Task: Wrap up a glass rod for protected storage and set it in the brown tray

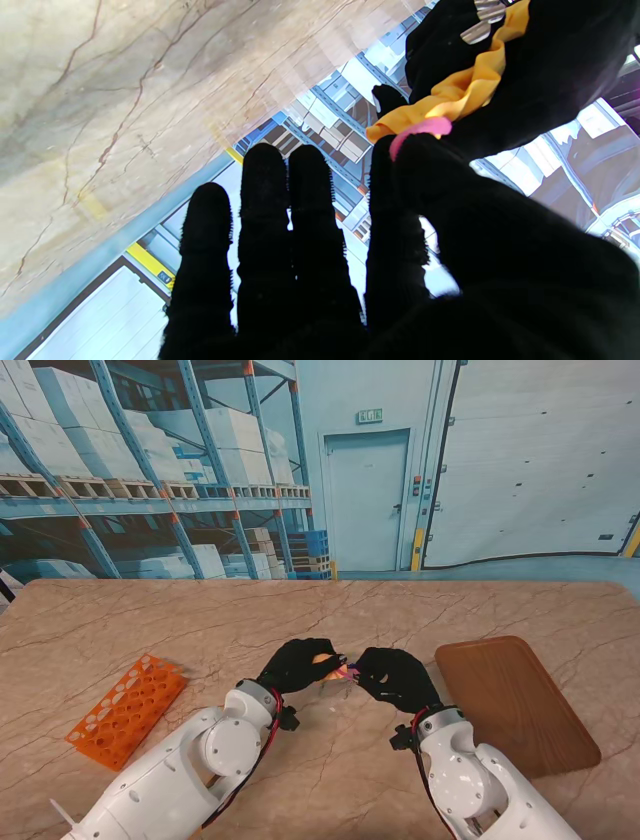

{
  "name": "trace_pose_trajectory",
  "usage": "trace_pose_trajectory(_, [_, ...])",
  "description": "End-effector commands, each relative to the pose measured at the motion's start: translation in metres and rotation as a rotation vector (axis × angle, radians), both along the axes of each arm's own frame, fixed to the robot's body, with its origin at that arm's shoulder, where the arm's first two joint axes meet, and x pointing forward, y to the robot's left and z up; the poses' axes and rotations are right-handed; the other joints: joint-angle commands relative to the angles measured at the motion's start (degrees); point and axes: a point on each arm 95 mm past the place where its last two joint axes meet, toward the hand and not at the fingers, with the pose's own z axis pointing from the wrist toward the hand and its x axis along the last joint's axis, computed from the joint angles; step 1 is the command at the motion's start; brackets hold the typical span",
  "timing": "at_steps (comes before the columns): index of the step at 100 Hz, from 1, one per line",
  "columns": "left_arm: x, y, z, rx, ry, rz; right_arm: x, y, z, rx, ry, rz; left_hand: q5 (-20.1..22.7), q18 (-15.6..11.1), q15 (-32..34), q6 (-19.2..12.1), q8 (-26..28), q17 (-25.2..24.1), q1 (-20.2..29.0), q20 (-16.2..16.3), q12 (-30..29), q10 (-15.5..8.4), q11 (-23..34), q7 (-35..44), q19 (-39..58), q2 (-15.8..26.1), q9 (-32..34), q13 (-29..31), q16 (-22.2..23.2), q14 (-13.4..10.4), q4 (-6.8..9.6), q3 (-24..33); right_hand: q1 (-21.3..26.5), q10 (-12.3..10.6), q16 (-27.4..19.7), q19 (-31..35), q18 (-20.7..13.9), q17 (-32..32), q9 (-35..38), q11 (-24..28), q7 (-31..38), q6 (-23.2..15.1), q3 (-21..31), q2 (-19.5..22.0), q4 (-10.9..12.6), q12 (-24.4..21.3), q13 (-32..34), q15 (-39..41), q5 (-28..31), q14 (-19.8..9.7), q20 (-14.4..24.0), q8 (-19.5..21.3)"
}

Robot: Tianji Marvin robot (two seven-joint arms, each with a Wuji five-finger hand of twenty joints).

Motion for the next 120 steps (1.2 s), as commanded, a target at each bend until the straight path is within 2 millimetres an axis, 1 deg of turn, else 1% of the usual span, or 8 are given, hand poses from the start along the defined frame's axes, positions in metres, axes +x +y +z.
trace_pose_trajectory(1, [-0.003,-0.007,0.0,-0.014,0.004,-0.016,-0.001,0.008,0.004,0.02,-0.004,0.012,-1.7,-7.5,3.8,-1.8,-0.1,1.5,2.4,-0.1,0.4,-5.8,3.2,1.6,15.4,-5.8,1.7,0.8,-0.3,-2.2,-0.56,4.0,0.6,0.7,0.7,1.8,0.0,-0.3,1.1,1.6,1.1,-4.6,2.2,0.5,0.7,-0.5,0.6,1.4,1.6,-0.2,-0.4,0.3])
trace_pose_trajectory(22, [-0.004,-0.007,0.002,-0.041,0.004,-0.043,0.003,0.008,0.001,0.016,0.002,0.001,-1.2,-8.2,3.4,-1.5,1.0,1.5,-3.7,-1.0,0.7,-6.2,2.9,0.1,15.4,-3.4,1.2,0.8,-0.3,-2.7,0.18,3.7,0.7,0.7,0.7,1.9,-0.1,-0.3,1.0,1.6,1.2,-4.6,2.0,0.6,0.6,-0.5,0.6,1.4,1.5,-0.4,-0.6,0.2])
trace_pose_trajectory(37, [-0.005,-0.007,0.002,-0.049,0.008,-0.064,0.006,0.008,-0.002,0.021,0.009,-0.015,-0.3,-8.6,3.2,-1.3,6.7,1.5,-6.9,-1.0,1.2,-6.3,2.8,-3.0,15.4,-4.4,0.9,0.8,0.0,-3.2,0.47,1.7,0.7,0.6,0.7,2.0,-0.2,-0.3,0.9,1.7,1.3,-4.6,1.9,0.8,0.6,-0.5,0.4,1.4,1.4,-0.4,-0.7,0.2])
trace_pose_trajectory(67, [-0.004,-0.007,0.001,-0.031,-0.01,-0.089,0.009,0.007,0.001,0.033,0.001,-0.024,-1.6,-10.0,2.5,-2.9,7.0,1.6,-5.8,-2.3,1.6,-7.9,2.4,-4.0,15.4,-9.7,0.3,0.8,0.1,-4.5,-1.04,4.5,0.8,0.7,0.7,2.1,-0.3,-0.4,0.8,1.8,1.4,-4.6,1.7,0.9,0.7,-0.5,0.4,1.6,1.2,-0.4,-0.9,0.2])
trace_pose_trajectory(74, [-0.004,-0.007,0.001,-0.027,-0.013,-0.095,0.009,0.007,0.001,0.038,0.0,-0.028,-2.6,-10.3,2.2,-4.0,3.7,1.6,-3.3,-3.1,1.9,-8.2,2.2,-3.6,15.4,-10.6,0.0,0.9,0.3,-4.7,-3.65,4.7,0.8,0.7,0.6,2.2,-0.3,-0.4,0.8,1.9,1.4,-4.6,1.7,1.0,0.8,-0.6,0.3,1.6,1.2,-0.4,-0.9,0.2])
trace_pose_trajectory(94, [-0.004,-0.006,0.0,-0.031,-0.02,-0.121,0.011,0.006,0.004,0.04,-0.006,-0.035,-6.0,-11.8,0.5,-6.1,-0.2,1.6,2.5,-4.8,2.4,-9.2,1.5,-3.2,15.4,-14.7,-1.5,0.9,0.6,-6.0,-6.02,8.3,0.8,0.7,0.6,2.2,-0.3,-0.5,0.7,1.9,1.5,-4.5,1.6,1.0,0.9,-0.6,0.2,1.6,1.1,-0.4,-1.1,0.2])
trace_pose_trajectory(108, [-0.003,-0.005,-0.001,-0.034,-0.019,-0.139,0.013,0.004,0.004,0.027,-0.011,-0.04,-7.4,-12.6,0.1,-6.3,-1.0,1.7,2.6,-4.5,2.8,-9.6,1.3,-3.9,15.4,-17.1,-1.9,0.9,1.3,-7.0,-6.42,13.3,0.8,0.7,0.6,2.3,-0.2,-0.5,0.7,2.0,1.5,-4.4,1.5,1.1,0.9,-0.6,0.2,1.7,1.1,-0.4,-1.1,0.1])
trace_pose_trajectory(120, [-0.003,-0.005,-0.001,-0.038,-0.01,-0.147,0.014,0.004,0.004,0.029,-0.005,-0.049,-7.7,-13.5,0.6,-5.4,-0.9,1.8,-1.4,-3.1,3.1,-9.8,1.6,-6.1,15.4,-18.8,-1.9,0.9,2.1,-7.7,-5.62,18.0,0.9,0.7,0.6,2.4,-0.3,-0.6,0.7,2.0,1.5,-4.4,1.5,1.2,0.9,-0.6,0.2,1.7,1.1,-0.3,-1.2,0.1])
